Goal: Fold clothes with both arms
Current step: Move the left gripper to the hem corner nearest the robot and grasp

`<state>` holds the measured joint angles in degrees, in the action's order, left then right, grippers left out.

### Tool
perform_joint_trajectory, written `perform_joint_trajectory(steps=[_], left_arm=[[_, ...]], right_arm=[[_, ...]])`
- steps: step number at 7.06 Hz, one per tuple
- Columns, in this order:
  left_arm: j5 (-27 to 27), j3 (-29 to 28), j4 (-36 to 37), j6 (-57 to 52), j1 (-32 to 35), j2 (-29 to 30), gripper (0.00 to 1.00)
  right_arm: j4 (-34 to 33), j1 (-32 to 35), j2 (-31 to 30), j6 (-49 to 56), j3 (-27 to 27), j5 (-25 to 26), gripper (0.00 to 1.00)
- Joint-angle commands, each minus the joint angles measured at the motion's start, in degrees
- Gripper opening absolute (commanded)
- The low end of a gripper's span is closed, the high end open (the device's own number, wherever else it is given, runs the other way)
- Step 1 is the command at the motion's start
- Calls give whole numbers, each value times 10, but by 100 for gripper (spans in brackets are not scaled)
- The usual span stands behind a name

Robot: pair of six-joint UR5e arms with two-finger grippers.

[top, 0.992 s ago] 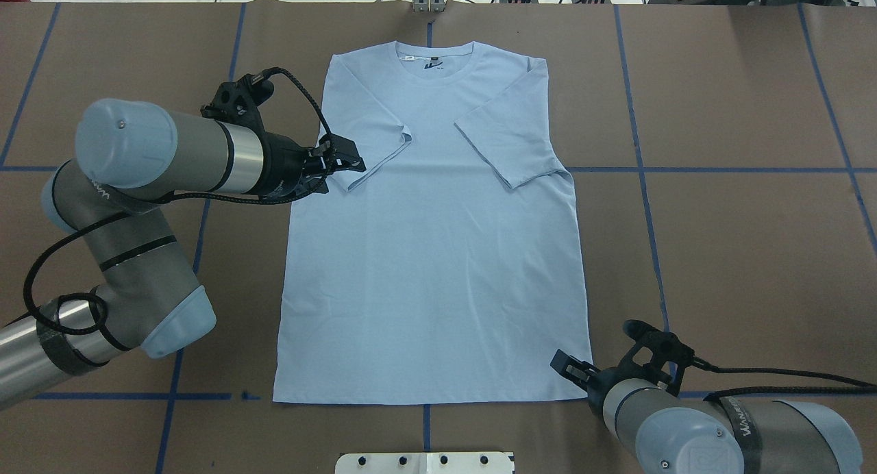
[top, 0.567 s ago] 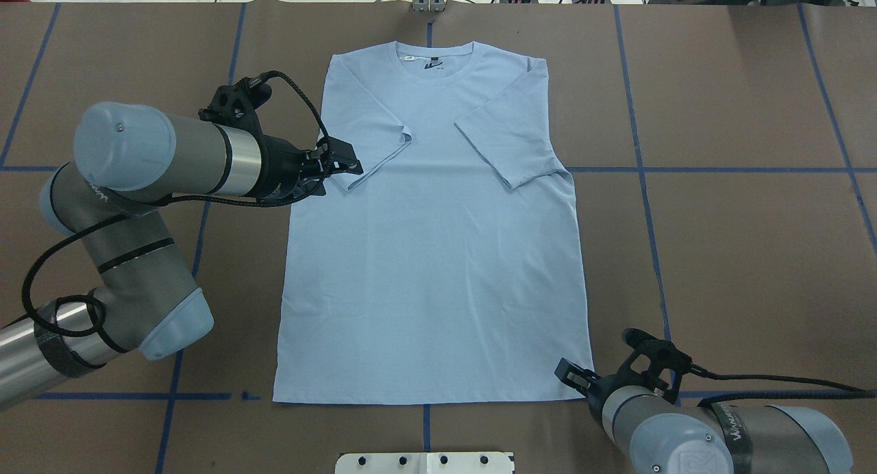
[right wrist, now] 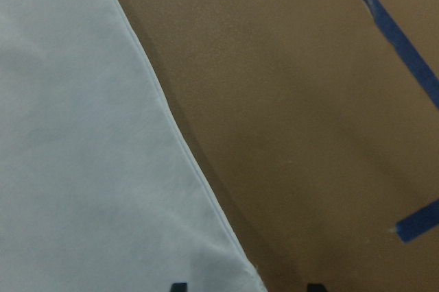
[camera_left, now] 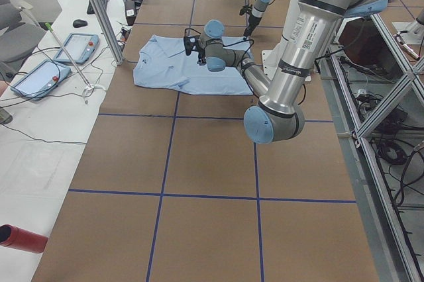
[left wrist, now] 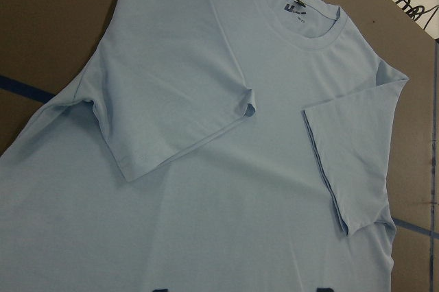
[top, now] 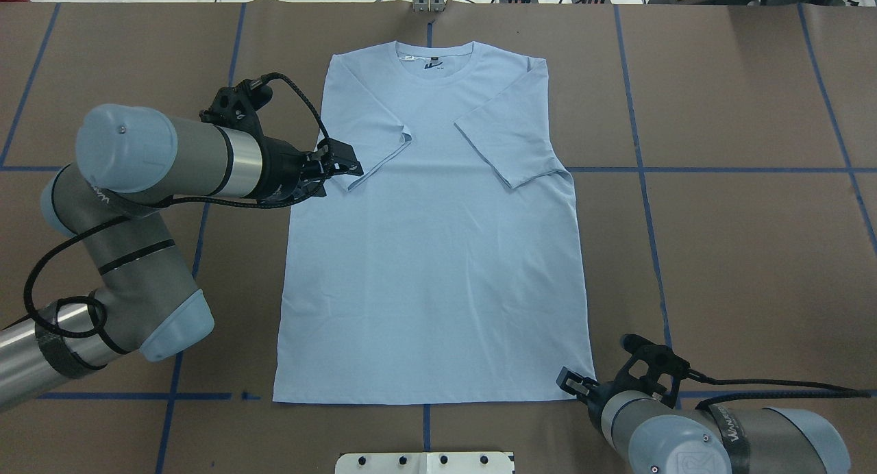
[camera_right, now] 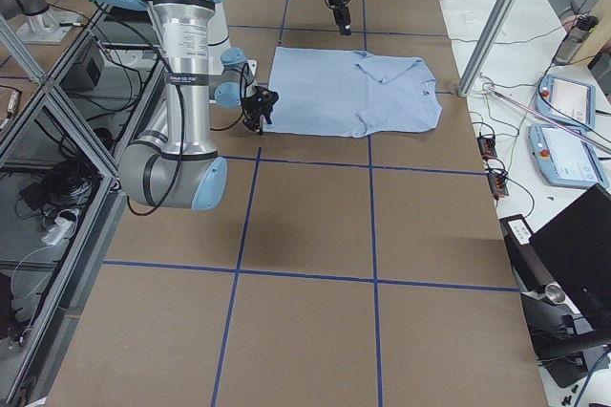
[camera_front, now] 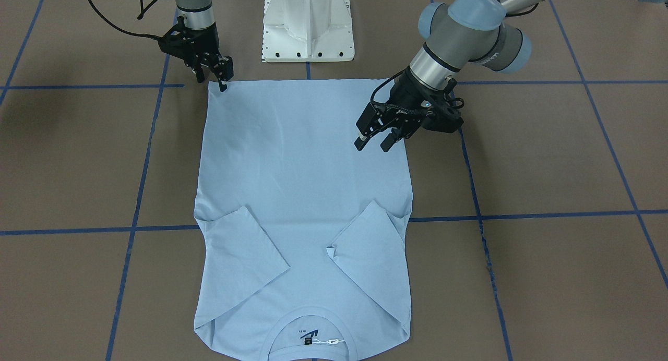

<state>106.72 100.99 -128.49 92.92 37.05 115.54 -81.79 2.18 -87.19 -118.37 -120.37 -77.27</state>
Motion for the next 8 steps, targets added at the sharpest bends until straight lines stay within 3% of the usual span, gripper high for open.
perform_joint_trajectory(steps=[1, 4, 5, 6, 7, 8], left_arm=[[-1, 0, 0, 0, -3, -3, 78], [-2, 10, 10, 2, -25, -17, 79], [-21, 62, 94, 12, -66, -36, 79], [-113, 150, 209, 20, -146, -71, 78], [-157, 171, 258, 82, -204, -102, 78], [-221, 178, 258, 122, -271, -144, 75]], right_arm=[[1, 0, 0, 1, -6, -2, 0], [0, 4, 0, 3, -18, -3, 0], [-1, 11, -3, 4, -38, -16, 0], [0, 24, -3, 5, -45, -38, 0], [1, 29, -3, 5, -50, -44, 0], [1, 29, -3, 5, -51, -44, 0]])
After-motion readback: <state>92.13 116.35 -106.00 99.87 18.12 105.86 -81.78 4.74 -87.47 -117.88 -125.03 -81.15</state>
